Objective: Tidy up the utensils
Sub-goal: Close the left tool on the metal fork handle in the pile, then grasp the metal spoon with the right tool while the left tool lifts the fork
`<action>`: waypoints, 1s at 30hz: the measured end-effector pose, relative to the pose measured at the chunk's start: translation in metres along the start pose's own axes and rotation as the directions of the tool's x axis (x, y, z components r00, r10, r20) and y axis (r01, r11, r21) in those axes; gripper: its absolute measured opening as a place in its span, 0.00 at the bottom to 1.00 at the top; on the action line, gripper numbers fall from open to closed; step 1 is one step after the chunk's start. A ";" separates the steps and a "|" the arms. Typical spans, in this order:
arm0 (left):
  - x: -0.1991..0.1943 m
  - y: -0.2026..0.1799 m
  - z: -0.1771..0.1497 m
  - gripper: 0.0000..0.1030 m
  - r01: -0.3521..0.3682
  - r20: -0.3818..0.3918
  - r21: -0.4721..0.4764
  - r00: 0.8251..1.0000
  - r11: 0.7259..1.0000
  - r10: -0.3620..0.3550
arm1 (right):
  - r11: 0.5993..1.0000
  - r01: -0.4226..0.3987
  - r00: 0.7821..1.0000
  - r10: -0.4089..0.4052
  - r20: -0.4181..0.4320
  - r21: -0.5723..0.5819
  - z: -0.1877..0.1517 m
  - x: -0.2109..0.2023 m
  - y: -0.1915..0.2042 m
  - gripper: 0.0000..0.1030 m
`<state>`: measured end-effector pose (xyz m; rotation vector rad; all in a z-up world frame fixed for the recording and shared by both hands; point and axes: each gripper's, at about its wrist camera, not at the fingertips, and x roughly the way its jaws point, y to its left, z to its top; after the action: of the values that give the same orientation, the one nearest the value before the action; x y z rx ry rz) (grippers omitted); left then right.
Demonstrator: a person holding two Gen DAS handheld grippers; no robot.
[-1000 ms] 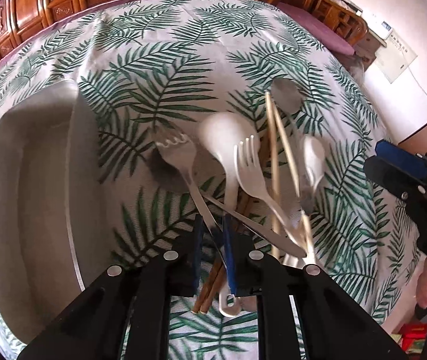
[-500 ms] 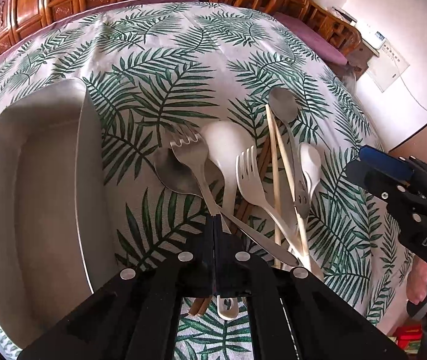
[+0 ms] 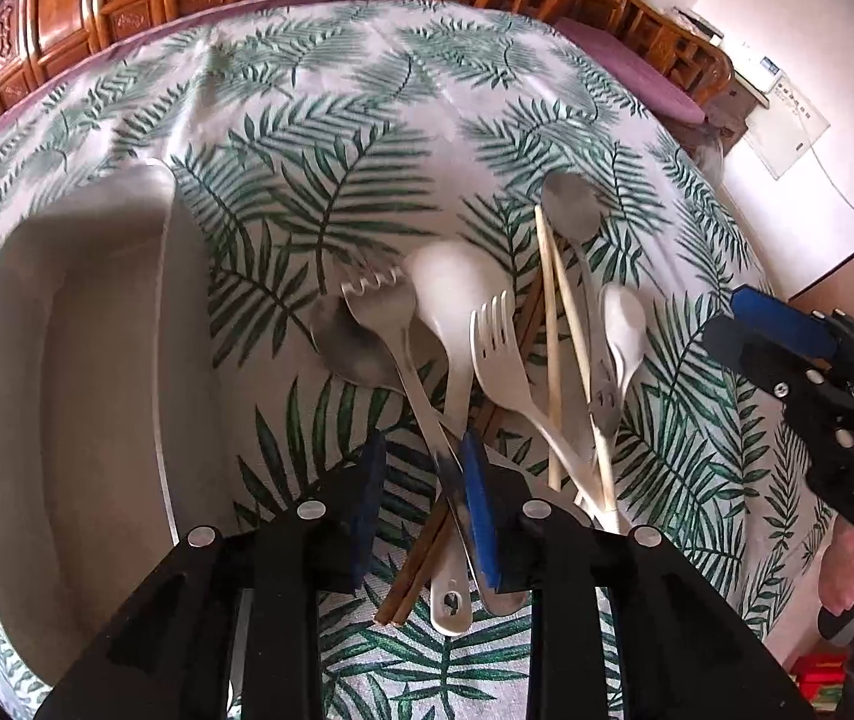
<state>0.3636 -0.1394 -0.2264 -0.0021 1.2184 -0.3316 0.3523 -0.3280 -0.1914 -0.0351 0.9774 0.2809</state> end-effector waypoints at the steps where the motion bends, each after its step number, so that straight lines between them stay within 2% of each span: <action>1: 0.002 0.000 -0.001 0.24 -0.005 -0.006 0.002 1.000 1.000 0.005 | 1.000 0.001 1.000 -0.001 -0.001 0.002 -0.001 0.000 -0.001 0.43; 4: 0.005 -0.001 0.000 0.22 -0.019 -0.002 0.011 1.000 1.000 0.019 | 1.000 0.000 1.000 0.000 -0.001 0.004 -0.002 0.000 -0.002 0.43; 7: 0.006 0.001 0.001 0.12 0.016 -0.007 0.001 1.000 1.000 -0.016 | 1.000 0.000 1.000 0.000 -0.001 0.001 -0.002 0.000 -0.002 0.43; 15: 0.009 0.006 0.002 0.11 0.047 0.010 -0.024 0.999 0.999 -0.046 | 1.000 0.002 1.000 -0.002 -0.003 -0.001 -0.002 0.000 -0.002 0.43; 19: -0.002 0.004 0.000 0.02 0.003 0.052 0.002 0.999 1.000 -0.003 | 1.000 0.009 1.000 -0.009 -0.014 -0.004 -0.001 0.003 -0.001 0.43; 30: -0.031 0.014 -0.006 0.02 -0.008 0.105 0.044 0.994 0.999 0.003 | 1.000 0.013 0.999 -0.013 -0.030 0.003 0.005 0.022 0.000 0.43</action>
<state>0.3520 -0.1170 -0.2030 0.0214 1.1064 -0.3493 0.3681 -0.3228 -0.2072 -0.0433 1.0067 0.2673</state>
